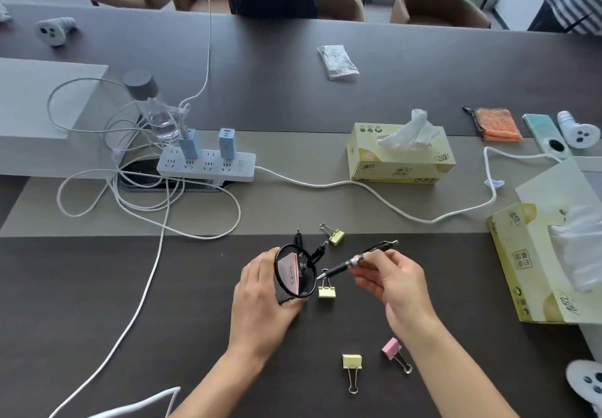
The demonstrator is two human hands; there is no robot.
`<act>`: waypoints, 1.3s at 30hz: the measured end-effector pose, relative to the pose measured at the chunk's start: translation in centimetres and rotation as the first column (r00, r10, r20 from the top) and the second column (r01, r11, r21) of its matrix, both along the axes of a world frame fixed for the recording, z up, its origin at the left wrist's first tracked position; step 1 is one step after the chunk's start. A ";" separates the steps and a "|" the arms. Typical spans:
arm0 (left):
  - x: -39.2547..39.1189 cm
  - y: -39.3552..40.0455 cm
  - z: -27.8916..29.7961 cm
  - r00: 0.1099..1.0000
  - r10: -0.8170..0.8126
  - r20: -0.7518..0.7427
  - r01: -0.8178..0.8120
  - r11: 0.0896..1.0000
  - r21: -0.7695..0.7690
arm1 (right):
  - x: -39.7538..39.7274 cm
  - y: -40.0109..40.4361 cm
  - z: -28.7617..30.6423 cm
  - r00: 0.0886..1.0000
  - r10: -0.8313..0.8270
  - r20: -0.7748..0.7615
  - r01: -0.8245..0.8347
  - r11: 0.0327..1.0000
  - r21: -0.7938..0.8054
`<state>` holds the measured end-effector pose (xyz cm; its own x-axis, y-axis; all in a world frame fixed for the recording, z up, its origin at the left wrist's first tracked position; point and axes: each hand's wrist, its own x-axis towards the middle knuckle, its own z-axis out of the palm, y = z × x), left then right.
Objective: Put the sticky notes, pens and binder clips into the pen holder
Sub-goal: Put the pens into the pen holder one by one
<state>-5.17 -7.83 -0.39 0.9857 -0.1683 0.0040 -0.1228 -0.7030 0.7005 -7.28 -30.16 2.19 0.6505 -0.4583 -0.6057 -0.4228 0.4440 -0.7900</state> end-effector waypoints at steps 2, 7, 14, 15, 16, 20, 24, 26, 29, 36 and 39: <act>-0.2 -0.3 0.2 1.000 -0.008 0.012 0.008 1.000 0.000 | -0.7 1.6 0.3 1.000 0.003 0.013 -0.001 0.994 -0.111; -0.7 -0.3 0.2 0.997 -0.028 0.067 0.026 0.999 0.039 | -1.4 5.5 -0.3 0.996 0.085 -0.041 -0.093 0.951 -0.296; -0.8 0.8 0.0 0.998 0.006 0.066 -0.008 1.000 0.027 | -2.7 6.7 -1.3 0.948 0.249 -0.198 -0.316 0.813 -0.489; -0.7 1.1 0.1 0.998 0.029 0.061 -0.030 0.999 0.020 | -2.5 6.3 -1.6 0.969 0.179 -0.168 -0.238 0.857 -0.457; -0.7 1.3 0.1 0.997 0.052 0.059 -0.053 0.998 0.015 | -2.1 5.8 -1.9 0.982 0.105 -0.157 -0.163 0.889 -0.429; -0.4 2.3 0.1 0.991 0.115 0.060 -0.116 0.993 0.005 | 1.1 5.2 -4.2 0.926 0.186 -0.328 -0.357 0.716 -0.600; -0.1 3.1 0.1 0.989 0.135 0.061 -0.135 0.991 -0.003 | 5.1 7.1 -6.3 0.804 0.323 -0.499 -0.583 0.263 -0.769; 0.1 3.4 0.0 0.989 0.133 0.067 -0.133 0.991 0.004 | 6.5 8.0 -6.8 0.763 0.334 -0.554 -0.621 0.141 -0.771; 0.5 3.8 -0.3 0.988 0.134 0.078 -0.136 0.991 0.015 | 7.9 8.0 -6.8 0.770 0.339 -0.540 -0.635 0.324 -0.701; 0.9 2.8 -0.3 0.992 0.117 0.056 -0.118 0.993 0.010 | 2.7 2.7 -1.3 0.992 -0.030 0.123 0.056 0.975 -0.215; 0.7 1.3 -0.2 0.996 0.052 0.071 -0.054 0.998 0.025 | -0.2 3.0 -0.1 0.978 -0.013 0.206 0.060 0.973 -0.223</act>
